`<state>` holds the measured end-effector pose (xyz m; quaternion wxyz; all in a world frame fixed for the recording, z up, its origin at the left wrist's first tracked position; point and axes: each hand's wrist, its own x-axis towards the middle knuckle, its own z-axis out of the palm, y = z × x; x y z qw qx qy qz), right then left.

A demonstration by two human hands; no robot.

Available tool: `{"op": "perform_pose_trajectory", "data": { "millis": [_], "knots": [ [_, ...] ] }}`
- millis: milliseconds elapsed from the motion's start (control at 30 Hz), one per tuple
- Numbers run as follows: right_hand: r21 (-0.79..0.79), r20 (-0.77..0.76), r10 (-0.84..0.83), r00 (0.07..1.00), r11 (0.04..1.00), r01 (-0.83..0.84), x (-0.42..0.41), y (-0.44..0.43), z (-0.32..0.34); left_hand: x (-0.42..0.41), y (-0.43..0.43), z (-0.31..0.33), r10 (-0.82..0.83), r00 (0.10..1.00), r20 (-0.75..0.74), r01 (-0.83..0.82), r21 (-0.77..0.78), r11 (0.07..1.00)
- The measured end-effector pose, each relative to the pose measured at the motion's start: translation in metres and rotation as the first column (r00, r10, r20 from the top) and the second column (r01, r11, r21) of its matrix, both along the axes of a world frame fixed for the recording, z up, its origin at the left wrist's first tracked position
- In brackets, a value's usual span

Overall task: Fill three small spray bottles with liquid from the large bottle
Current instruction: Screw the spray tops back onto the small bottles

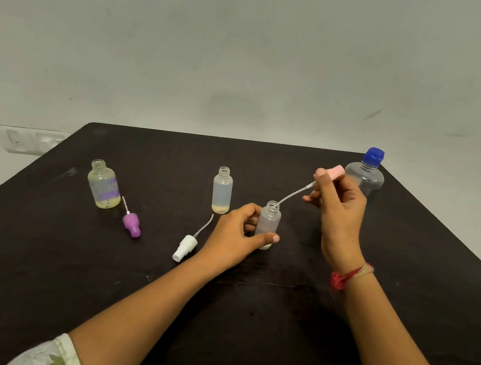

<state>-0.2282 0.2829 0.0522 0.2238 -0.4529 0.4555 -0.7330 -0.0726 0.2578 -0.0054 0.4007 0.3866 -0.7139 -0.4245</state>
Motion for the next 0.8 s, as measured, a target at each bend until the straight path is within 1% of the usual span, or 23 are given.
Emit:
{"op": "perform_pose_trajectory", "data": {
  "millis": [167, 333, 433, 567, 667, 800],
  "knots": [
    [-0.020, -0.183, -0.036, 0.982, 0.999, 0.033, 0.003, 0.000, -0.004, -0.001, -0.001, 0.000, 0.008, 1.000, 0.010, -0.008, -0.003, 1.000],
    [-0.011, -0.293, -0.032, 0.956, 0.999, 0.030, 0.007, -0.001, -0.008, 0.000, -0.002, -0.001, 0.005, 1.000, 0.009, -0.005, -0.008, 1.000],
    [0.015, -0.411, -0.014, 0.912, 1.000, 0.022, 0.007, -0.002, -0.012, 0.001, -0.003, -0.001, 0.006, 1.000, 0.021, -0.006, -0.015, 1.000],
    [0.012, -0.552, -0.007, 0.834, 1.000, 0.016, 0.011, -0.003, -0.017, 0.002, -0.002, 0.002, 0.000, 0.999, 0.034, 0.000, -0.018, 1.000],
    [0.020, -0.596, -0.002, 0.803, 1.000, 0.017, 0.012, -0.002, -0.017, 0.002, -0.001, 0.002, -0.007, 0.999, 0.047, 0.008, -0.017, 1.000],
    [0.030, -0.598, 0.038, 0.801, 0.999, -0.025, 0.011, -0.002, -0.016, 0.003, -0.003, 0.000, -0.004, 0.999, 0.040, 0.005, -0.022, 1.000]
  ]
}}
